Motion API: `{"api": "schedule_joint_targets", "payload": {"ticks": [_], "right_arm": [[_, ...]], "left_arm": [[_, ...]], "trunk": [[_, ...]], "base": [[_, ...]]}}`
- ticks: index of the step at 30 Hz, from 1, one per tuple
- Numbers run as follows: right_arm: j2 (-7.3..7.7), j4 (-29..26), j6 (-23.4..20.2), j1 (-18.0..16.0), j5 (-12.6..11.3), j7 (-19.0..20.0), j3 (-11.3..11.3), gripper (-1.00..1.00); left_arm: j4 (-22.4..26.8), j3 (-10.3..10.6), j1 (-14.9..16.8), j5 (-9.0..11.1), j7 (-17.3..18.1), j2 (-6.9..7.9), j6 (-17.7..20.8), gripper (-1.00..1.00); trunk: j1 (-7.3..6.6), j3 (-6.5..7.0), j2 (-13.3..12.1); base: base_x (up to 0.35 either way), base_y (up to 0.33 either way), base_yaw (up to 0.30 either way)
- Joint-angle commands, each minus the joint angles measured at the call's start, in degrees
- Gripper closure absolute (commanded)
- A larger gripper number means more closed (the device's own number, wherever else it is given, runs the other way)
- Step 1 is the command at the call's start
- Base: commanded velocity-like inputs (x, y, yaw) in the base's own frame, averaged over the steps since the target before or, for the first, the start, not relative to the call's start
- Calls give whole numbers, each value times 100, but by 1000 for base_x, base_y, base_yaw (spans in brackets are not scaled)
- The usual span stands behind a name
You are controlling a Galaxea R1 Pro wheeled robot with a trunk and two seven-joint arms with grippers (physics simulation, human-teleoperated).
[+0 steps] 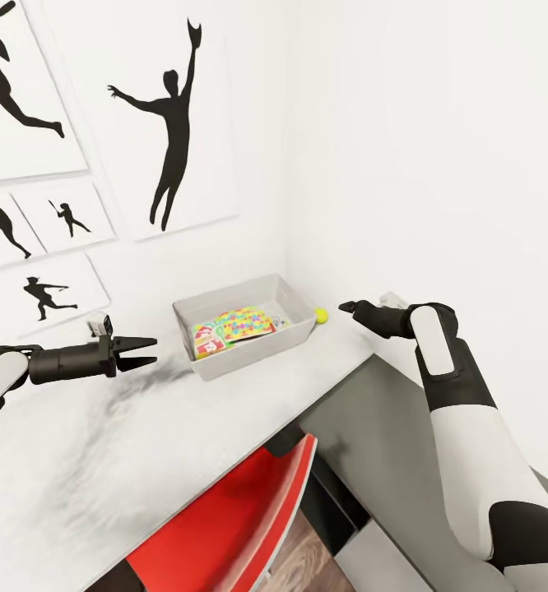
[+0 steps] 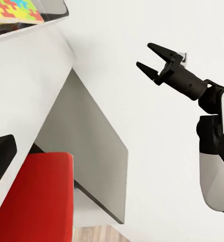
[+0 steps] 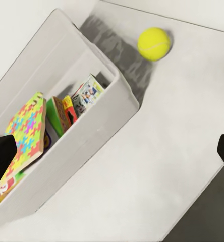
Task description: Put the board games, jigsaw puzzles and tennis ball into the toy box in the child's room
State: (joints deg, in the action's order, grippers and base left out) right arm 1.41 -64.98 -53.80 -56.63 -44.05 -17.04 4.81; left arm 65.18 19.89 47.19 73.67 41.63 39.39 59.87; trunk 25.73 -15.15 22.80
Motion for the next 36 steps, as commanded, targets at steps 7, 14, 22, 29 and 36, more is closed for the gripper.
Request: {"api": "schedule_joint_targets", "payload": {"ticks": [7,14,22,29,36], "right_arm": [[0,-5,-17,-6,-60,-54,2,-100],[0,-6,-17,-6,-60,-55,2,-100],[0,-11,-17,-6,-60,-54,2,-100],[-1,-21,-17,-6,-60,-54,2,-100],[-3,-27,-17,-6,-62,-54,2,-100]], "left_arm": [[-5,15,10,-2,29,6,13,-100],[7,15,9,-3,31,25,13,-100],[12,18,9,-2,29,21,13,-100],[12,16,9,-2,29,24,13,-100],[12,21,9,-3,29,24,13,-100]], "trunk": [[5,-11,11],[5,-11,11],[5,-11,11],[5,-11,11],[5,-11,11]], "base": [[136,61,0],[84,-6,0],[6,-48,0],[0,-63,0],[36,-4,0]]}}
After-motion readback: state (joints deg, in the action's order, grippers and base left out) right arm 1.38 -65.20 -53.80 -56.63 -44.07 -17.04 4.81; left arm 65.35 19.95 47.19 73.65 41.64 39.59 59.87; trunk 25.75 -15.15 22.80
